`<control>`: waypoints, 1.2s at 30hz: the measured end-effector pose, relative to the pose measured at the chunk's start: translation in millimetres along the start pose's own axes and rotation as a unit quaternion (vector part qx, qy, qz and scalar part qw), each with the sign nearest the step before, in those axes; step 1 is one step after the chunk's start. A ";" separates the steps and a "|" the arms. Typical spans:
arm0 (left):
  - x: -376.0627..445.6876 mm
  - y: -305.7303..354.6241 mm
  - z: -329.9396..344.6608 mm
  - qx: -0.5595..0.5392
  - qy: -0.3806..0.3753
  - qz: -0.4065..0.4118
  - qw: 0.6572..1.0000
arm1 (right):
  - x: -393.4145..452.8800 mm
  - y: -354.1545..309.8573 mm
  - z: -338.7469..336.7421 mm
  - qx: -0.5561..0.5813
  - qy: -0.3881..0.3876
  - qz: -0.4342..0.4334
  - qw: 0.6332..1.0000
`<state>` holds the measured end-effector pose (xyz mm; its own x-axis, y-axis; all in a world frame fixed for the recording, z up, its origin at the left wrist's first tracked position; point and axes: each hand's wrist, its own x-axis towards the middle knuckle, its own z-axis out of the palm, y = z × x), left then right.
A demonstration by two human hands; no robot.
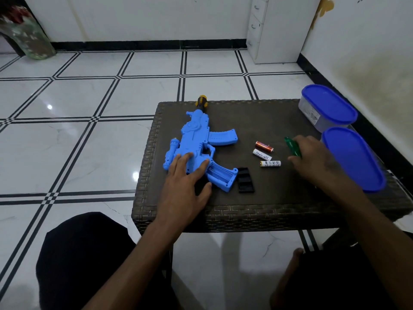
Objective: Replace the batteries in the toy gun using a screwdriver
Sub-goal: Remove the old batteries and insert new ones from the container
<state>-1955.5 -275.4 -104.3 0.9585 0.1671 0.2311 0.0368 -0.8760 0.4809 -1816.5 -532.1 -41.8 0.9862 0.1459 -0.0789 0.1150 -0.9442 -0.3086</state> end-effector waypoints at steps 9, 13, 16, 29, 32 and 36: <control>0.0 -0.1 -0.4 0.007 0.003 0.002 1.000 | 1.3 3.9 6.3 -0.048 0.022 0.016 0.998; -0.3 0.2 -0.2 0.005 0.003 0.001 1.000 | 7.3 0.0 5.7 -0.106 -0.025 0.032 0.994; -0.1 0.7 -1.5 0.002 -0.004 -0.002 1.000 | 8.5 -3.1 7.3 -0.131 -0.033 0.038 0.990; 33.2 29.3 -16.9 -0.062 0.058 0.019 0.996 | 57.8 16.9 -38.8 -0.124 0.187 -0.069 0.972; 59.3 48.0 -14.4 -0.095 0.074 0.062 0.991 | 87.7 32.5 -50.8 -0.156 0.199 -0.037 0.967; 97.0 77.1 -4.9 -0.114 0.063 0.104 0.986 | 120.8 66.1 -63.5 -0.091 0.096 0.093 0.987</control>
<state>-1861.1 -324.5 -40.7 0.8955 0.0613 0.4408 -0.2359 -0.7745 0.5869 -1682.2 -595.7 -11.5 0.9947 -0.0764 0.0690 -0.0670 -0.9893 -0.1293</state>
